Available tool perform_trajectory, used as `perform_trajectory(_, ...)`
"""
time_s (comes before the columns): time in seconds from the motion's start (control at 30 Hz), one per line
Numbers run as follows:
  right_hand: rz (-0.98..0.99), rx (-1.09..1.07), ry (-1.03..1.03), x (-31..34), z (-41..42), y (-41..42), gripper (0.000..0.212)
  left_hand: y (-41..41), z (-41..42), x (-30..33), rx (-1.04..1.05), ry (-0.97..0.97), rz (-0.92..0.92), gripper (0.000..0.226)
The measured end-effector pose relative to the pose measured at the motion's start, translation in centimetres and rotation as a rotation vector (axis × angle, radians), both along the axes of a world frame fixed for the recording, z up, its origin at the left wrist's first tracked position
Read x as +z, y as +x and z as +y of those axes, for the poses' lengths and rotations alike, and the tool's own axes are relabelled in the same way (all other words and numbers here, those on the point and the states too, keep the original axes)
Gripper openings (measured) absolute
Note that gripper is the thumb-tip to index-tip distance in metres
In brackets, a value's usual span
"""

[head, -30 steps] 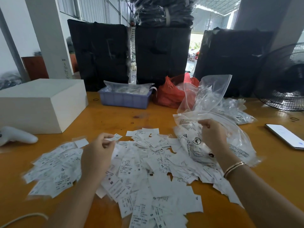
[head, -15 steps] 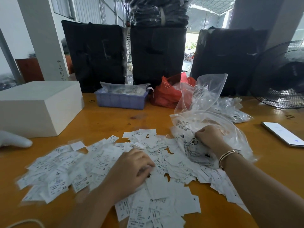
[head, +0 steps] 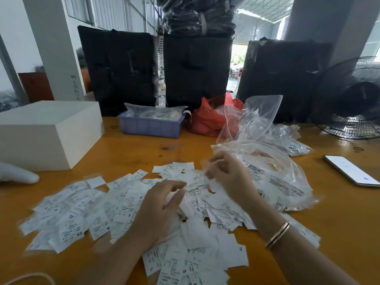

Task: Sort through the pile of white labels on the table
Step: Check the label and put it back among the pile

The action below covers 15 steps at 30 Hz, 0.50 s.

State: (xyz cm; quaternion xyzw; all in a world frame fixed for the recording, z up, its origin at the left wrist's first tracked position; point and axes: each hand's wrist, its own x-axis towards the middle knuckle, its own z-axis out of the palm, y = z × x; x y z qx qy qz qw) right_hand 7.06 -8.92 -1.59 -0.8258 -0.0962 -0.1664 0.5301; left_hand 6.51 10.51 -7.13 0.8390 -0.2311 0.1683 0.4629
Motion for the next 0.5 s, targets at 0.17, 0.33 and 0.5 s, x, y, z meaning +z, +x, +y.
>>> perform_trajectory(0.17, 0.08, 0.215, -0.018, -3.8, 3.2, -0.8, 0.04, -0.2, 0.5, 0.5, -0.039, -0.125, 0.2, 0.046)
perform_trajectory(0.33, 0.09, 0.222, -0.063, -4.9, 3.5, -0.7, 0.061, 0.2, 0.2, 0.3, -0.004, -0.059, 0.175, 0.029)
perform_trajectory(0.5, -0.033, 0.046, -0.296, -4.4, 2.5, -1.1, 0.03, 0.4, 0.6, 0.5, 0.069, -0.166, 0.153, 0.022)
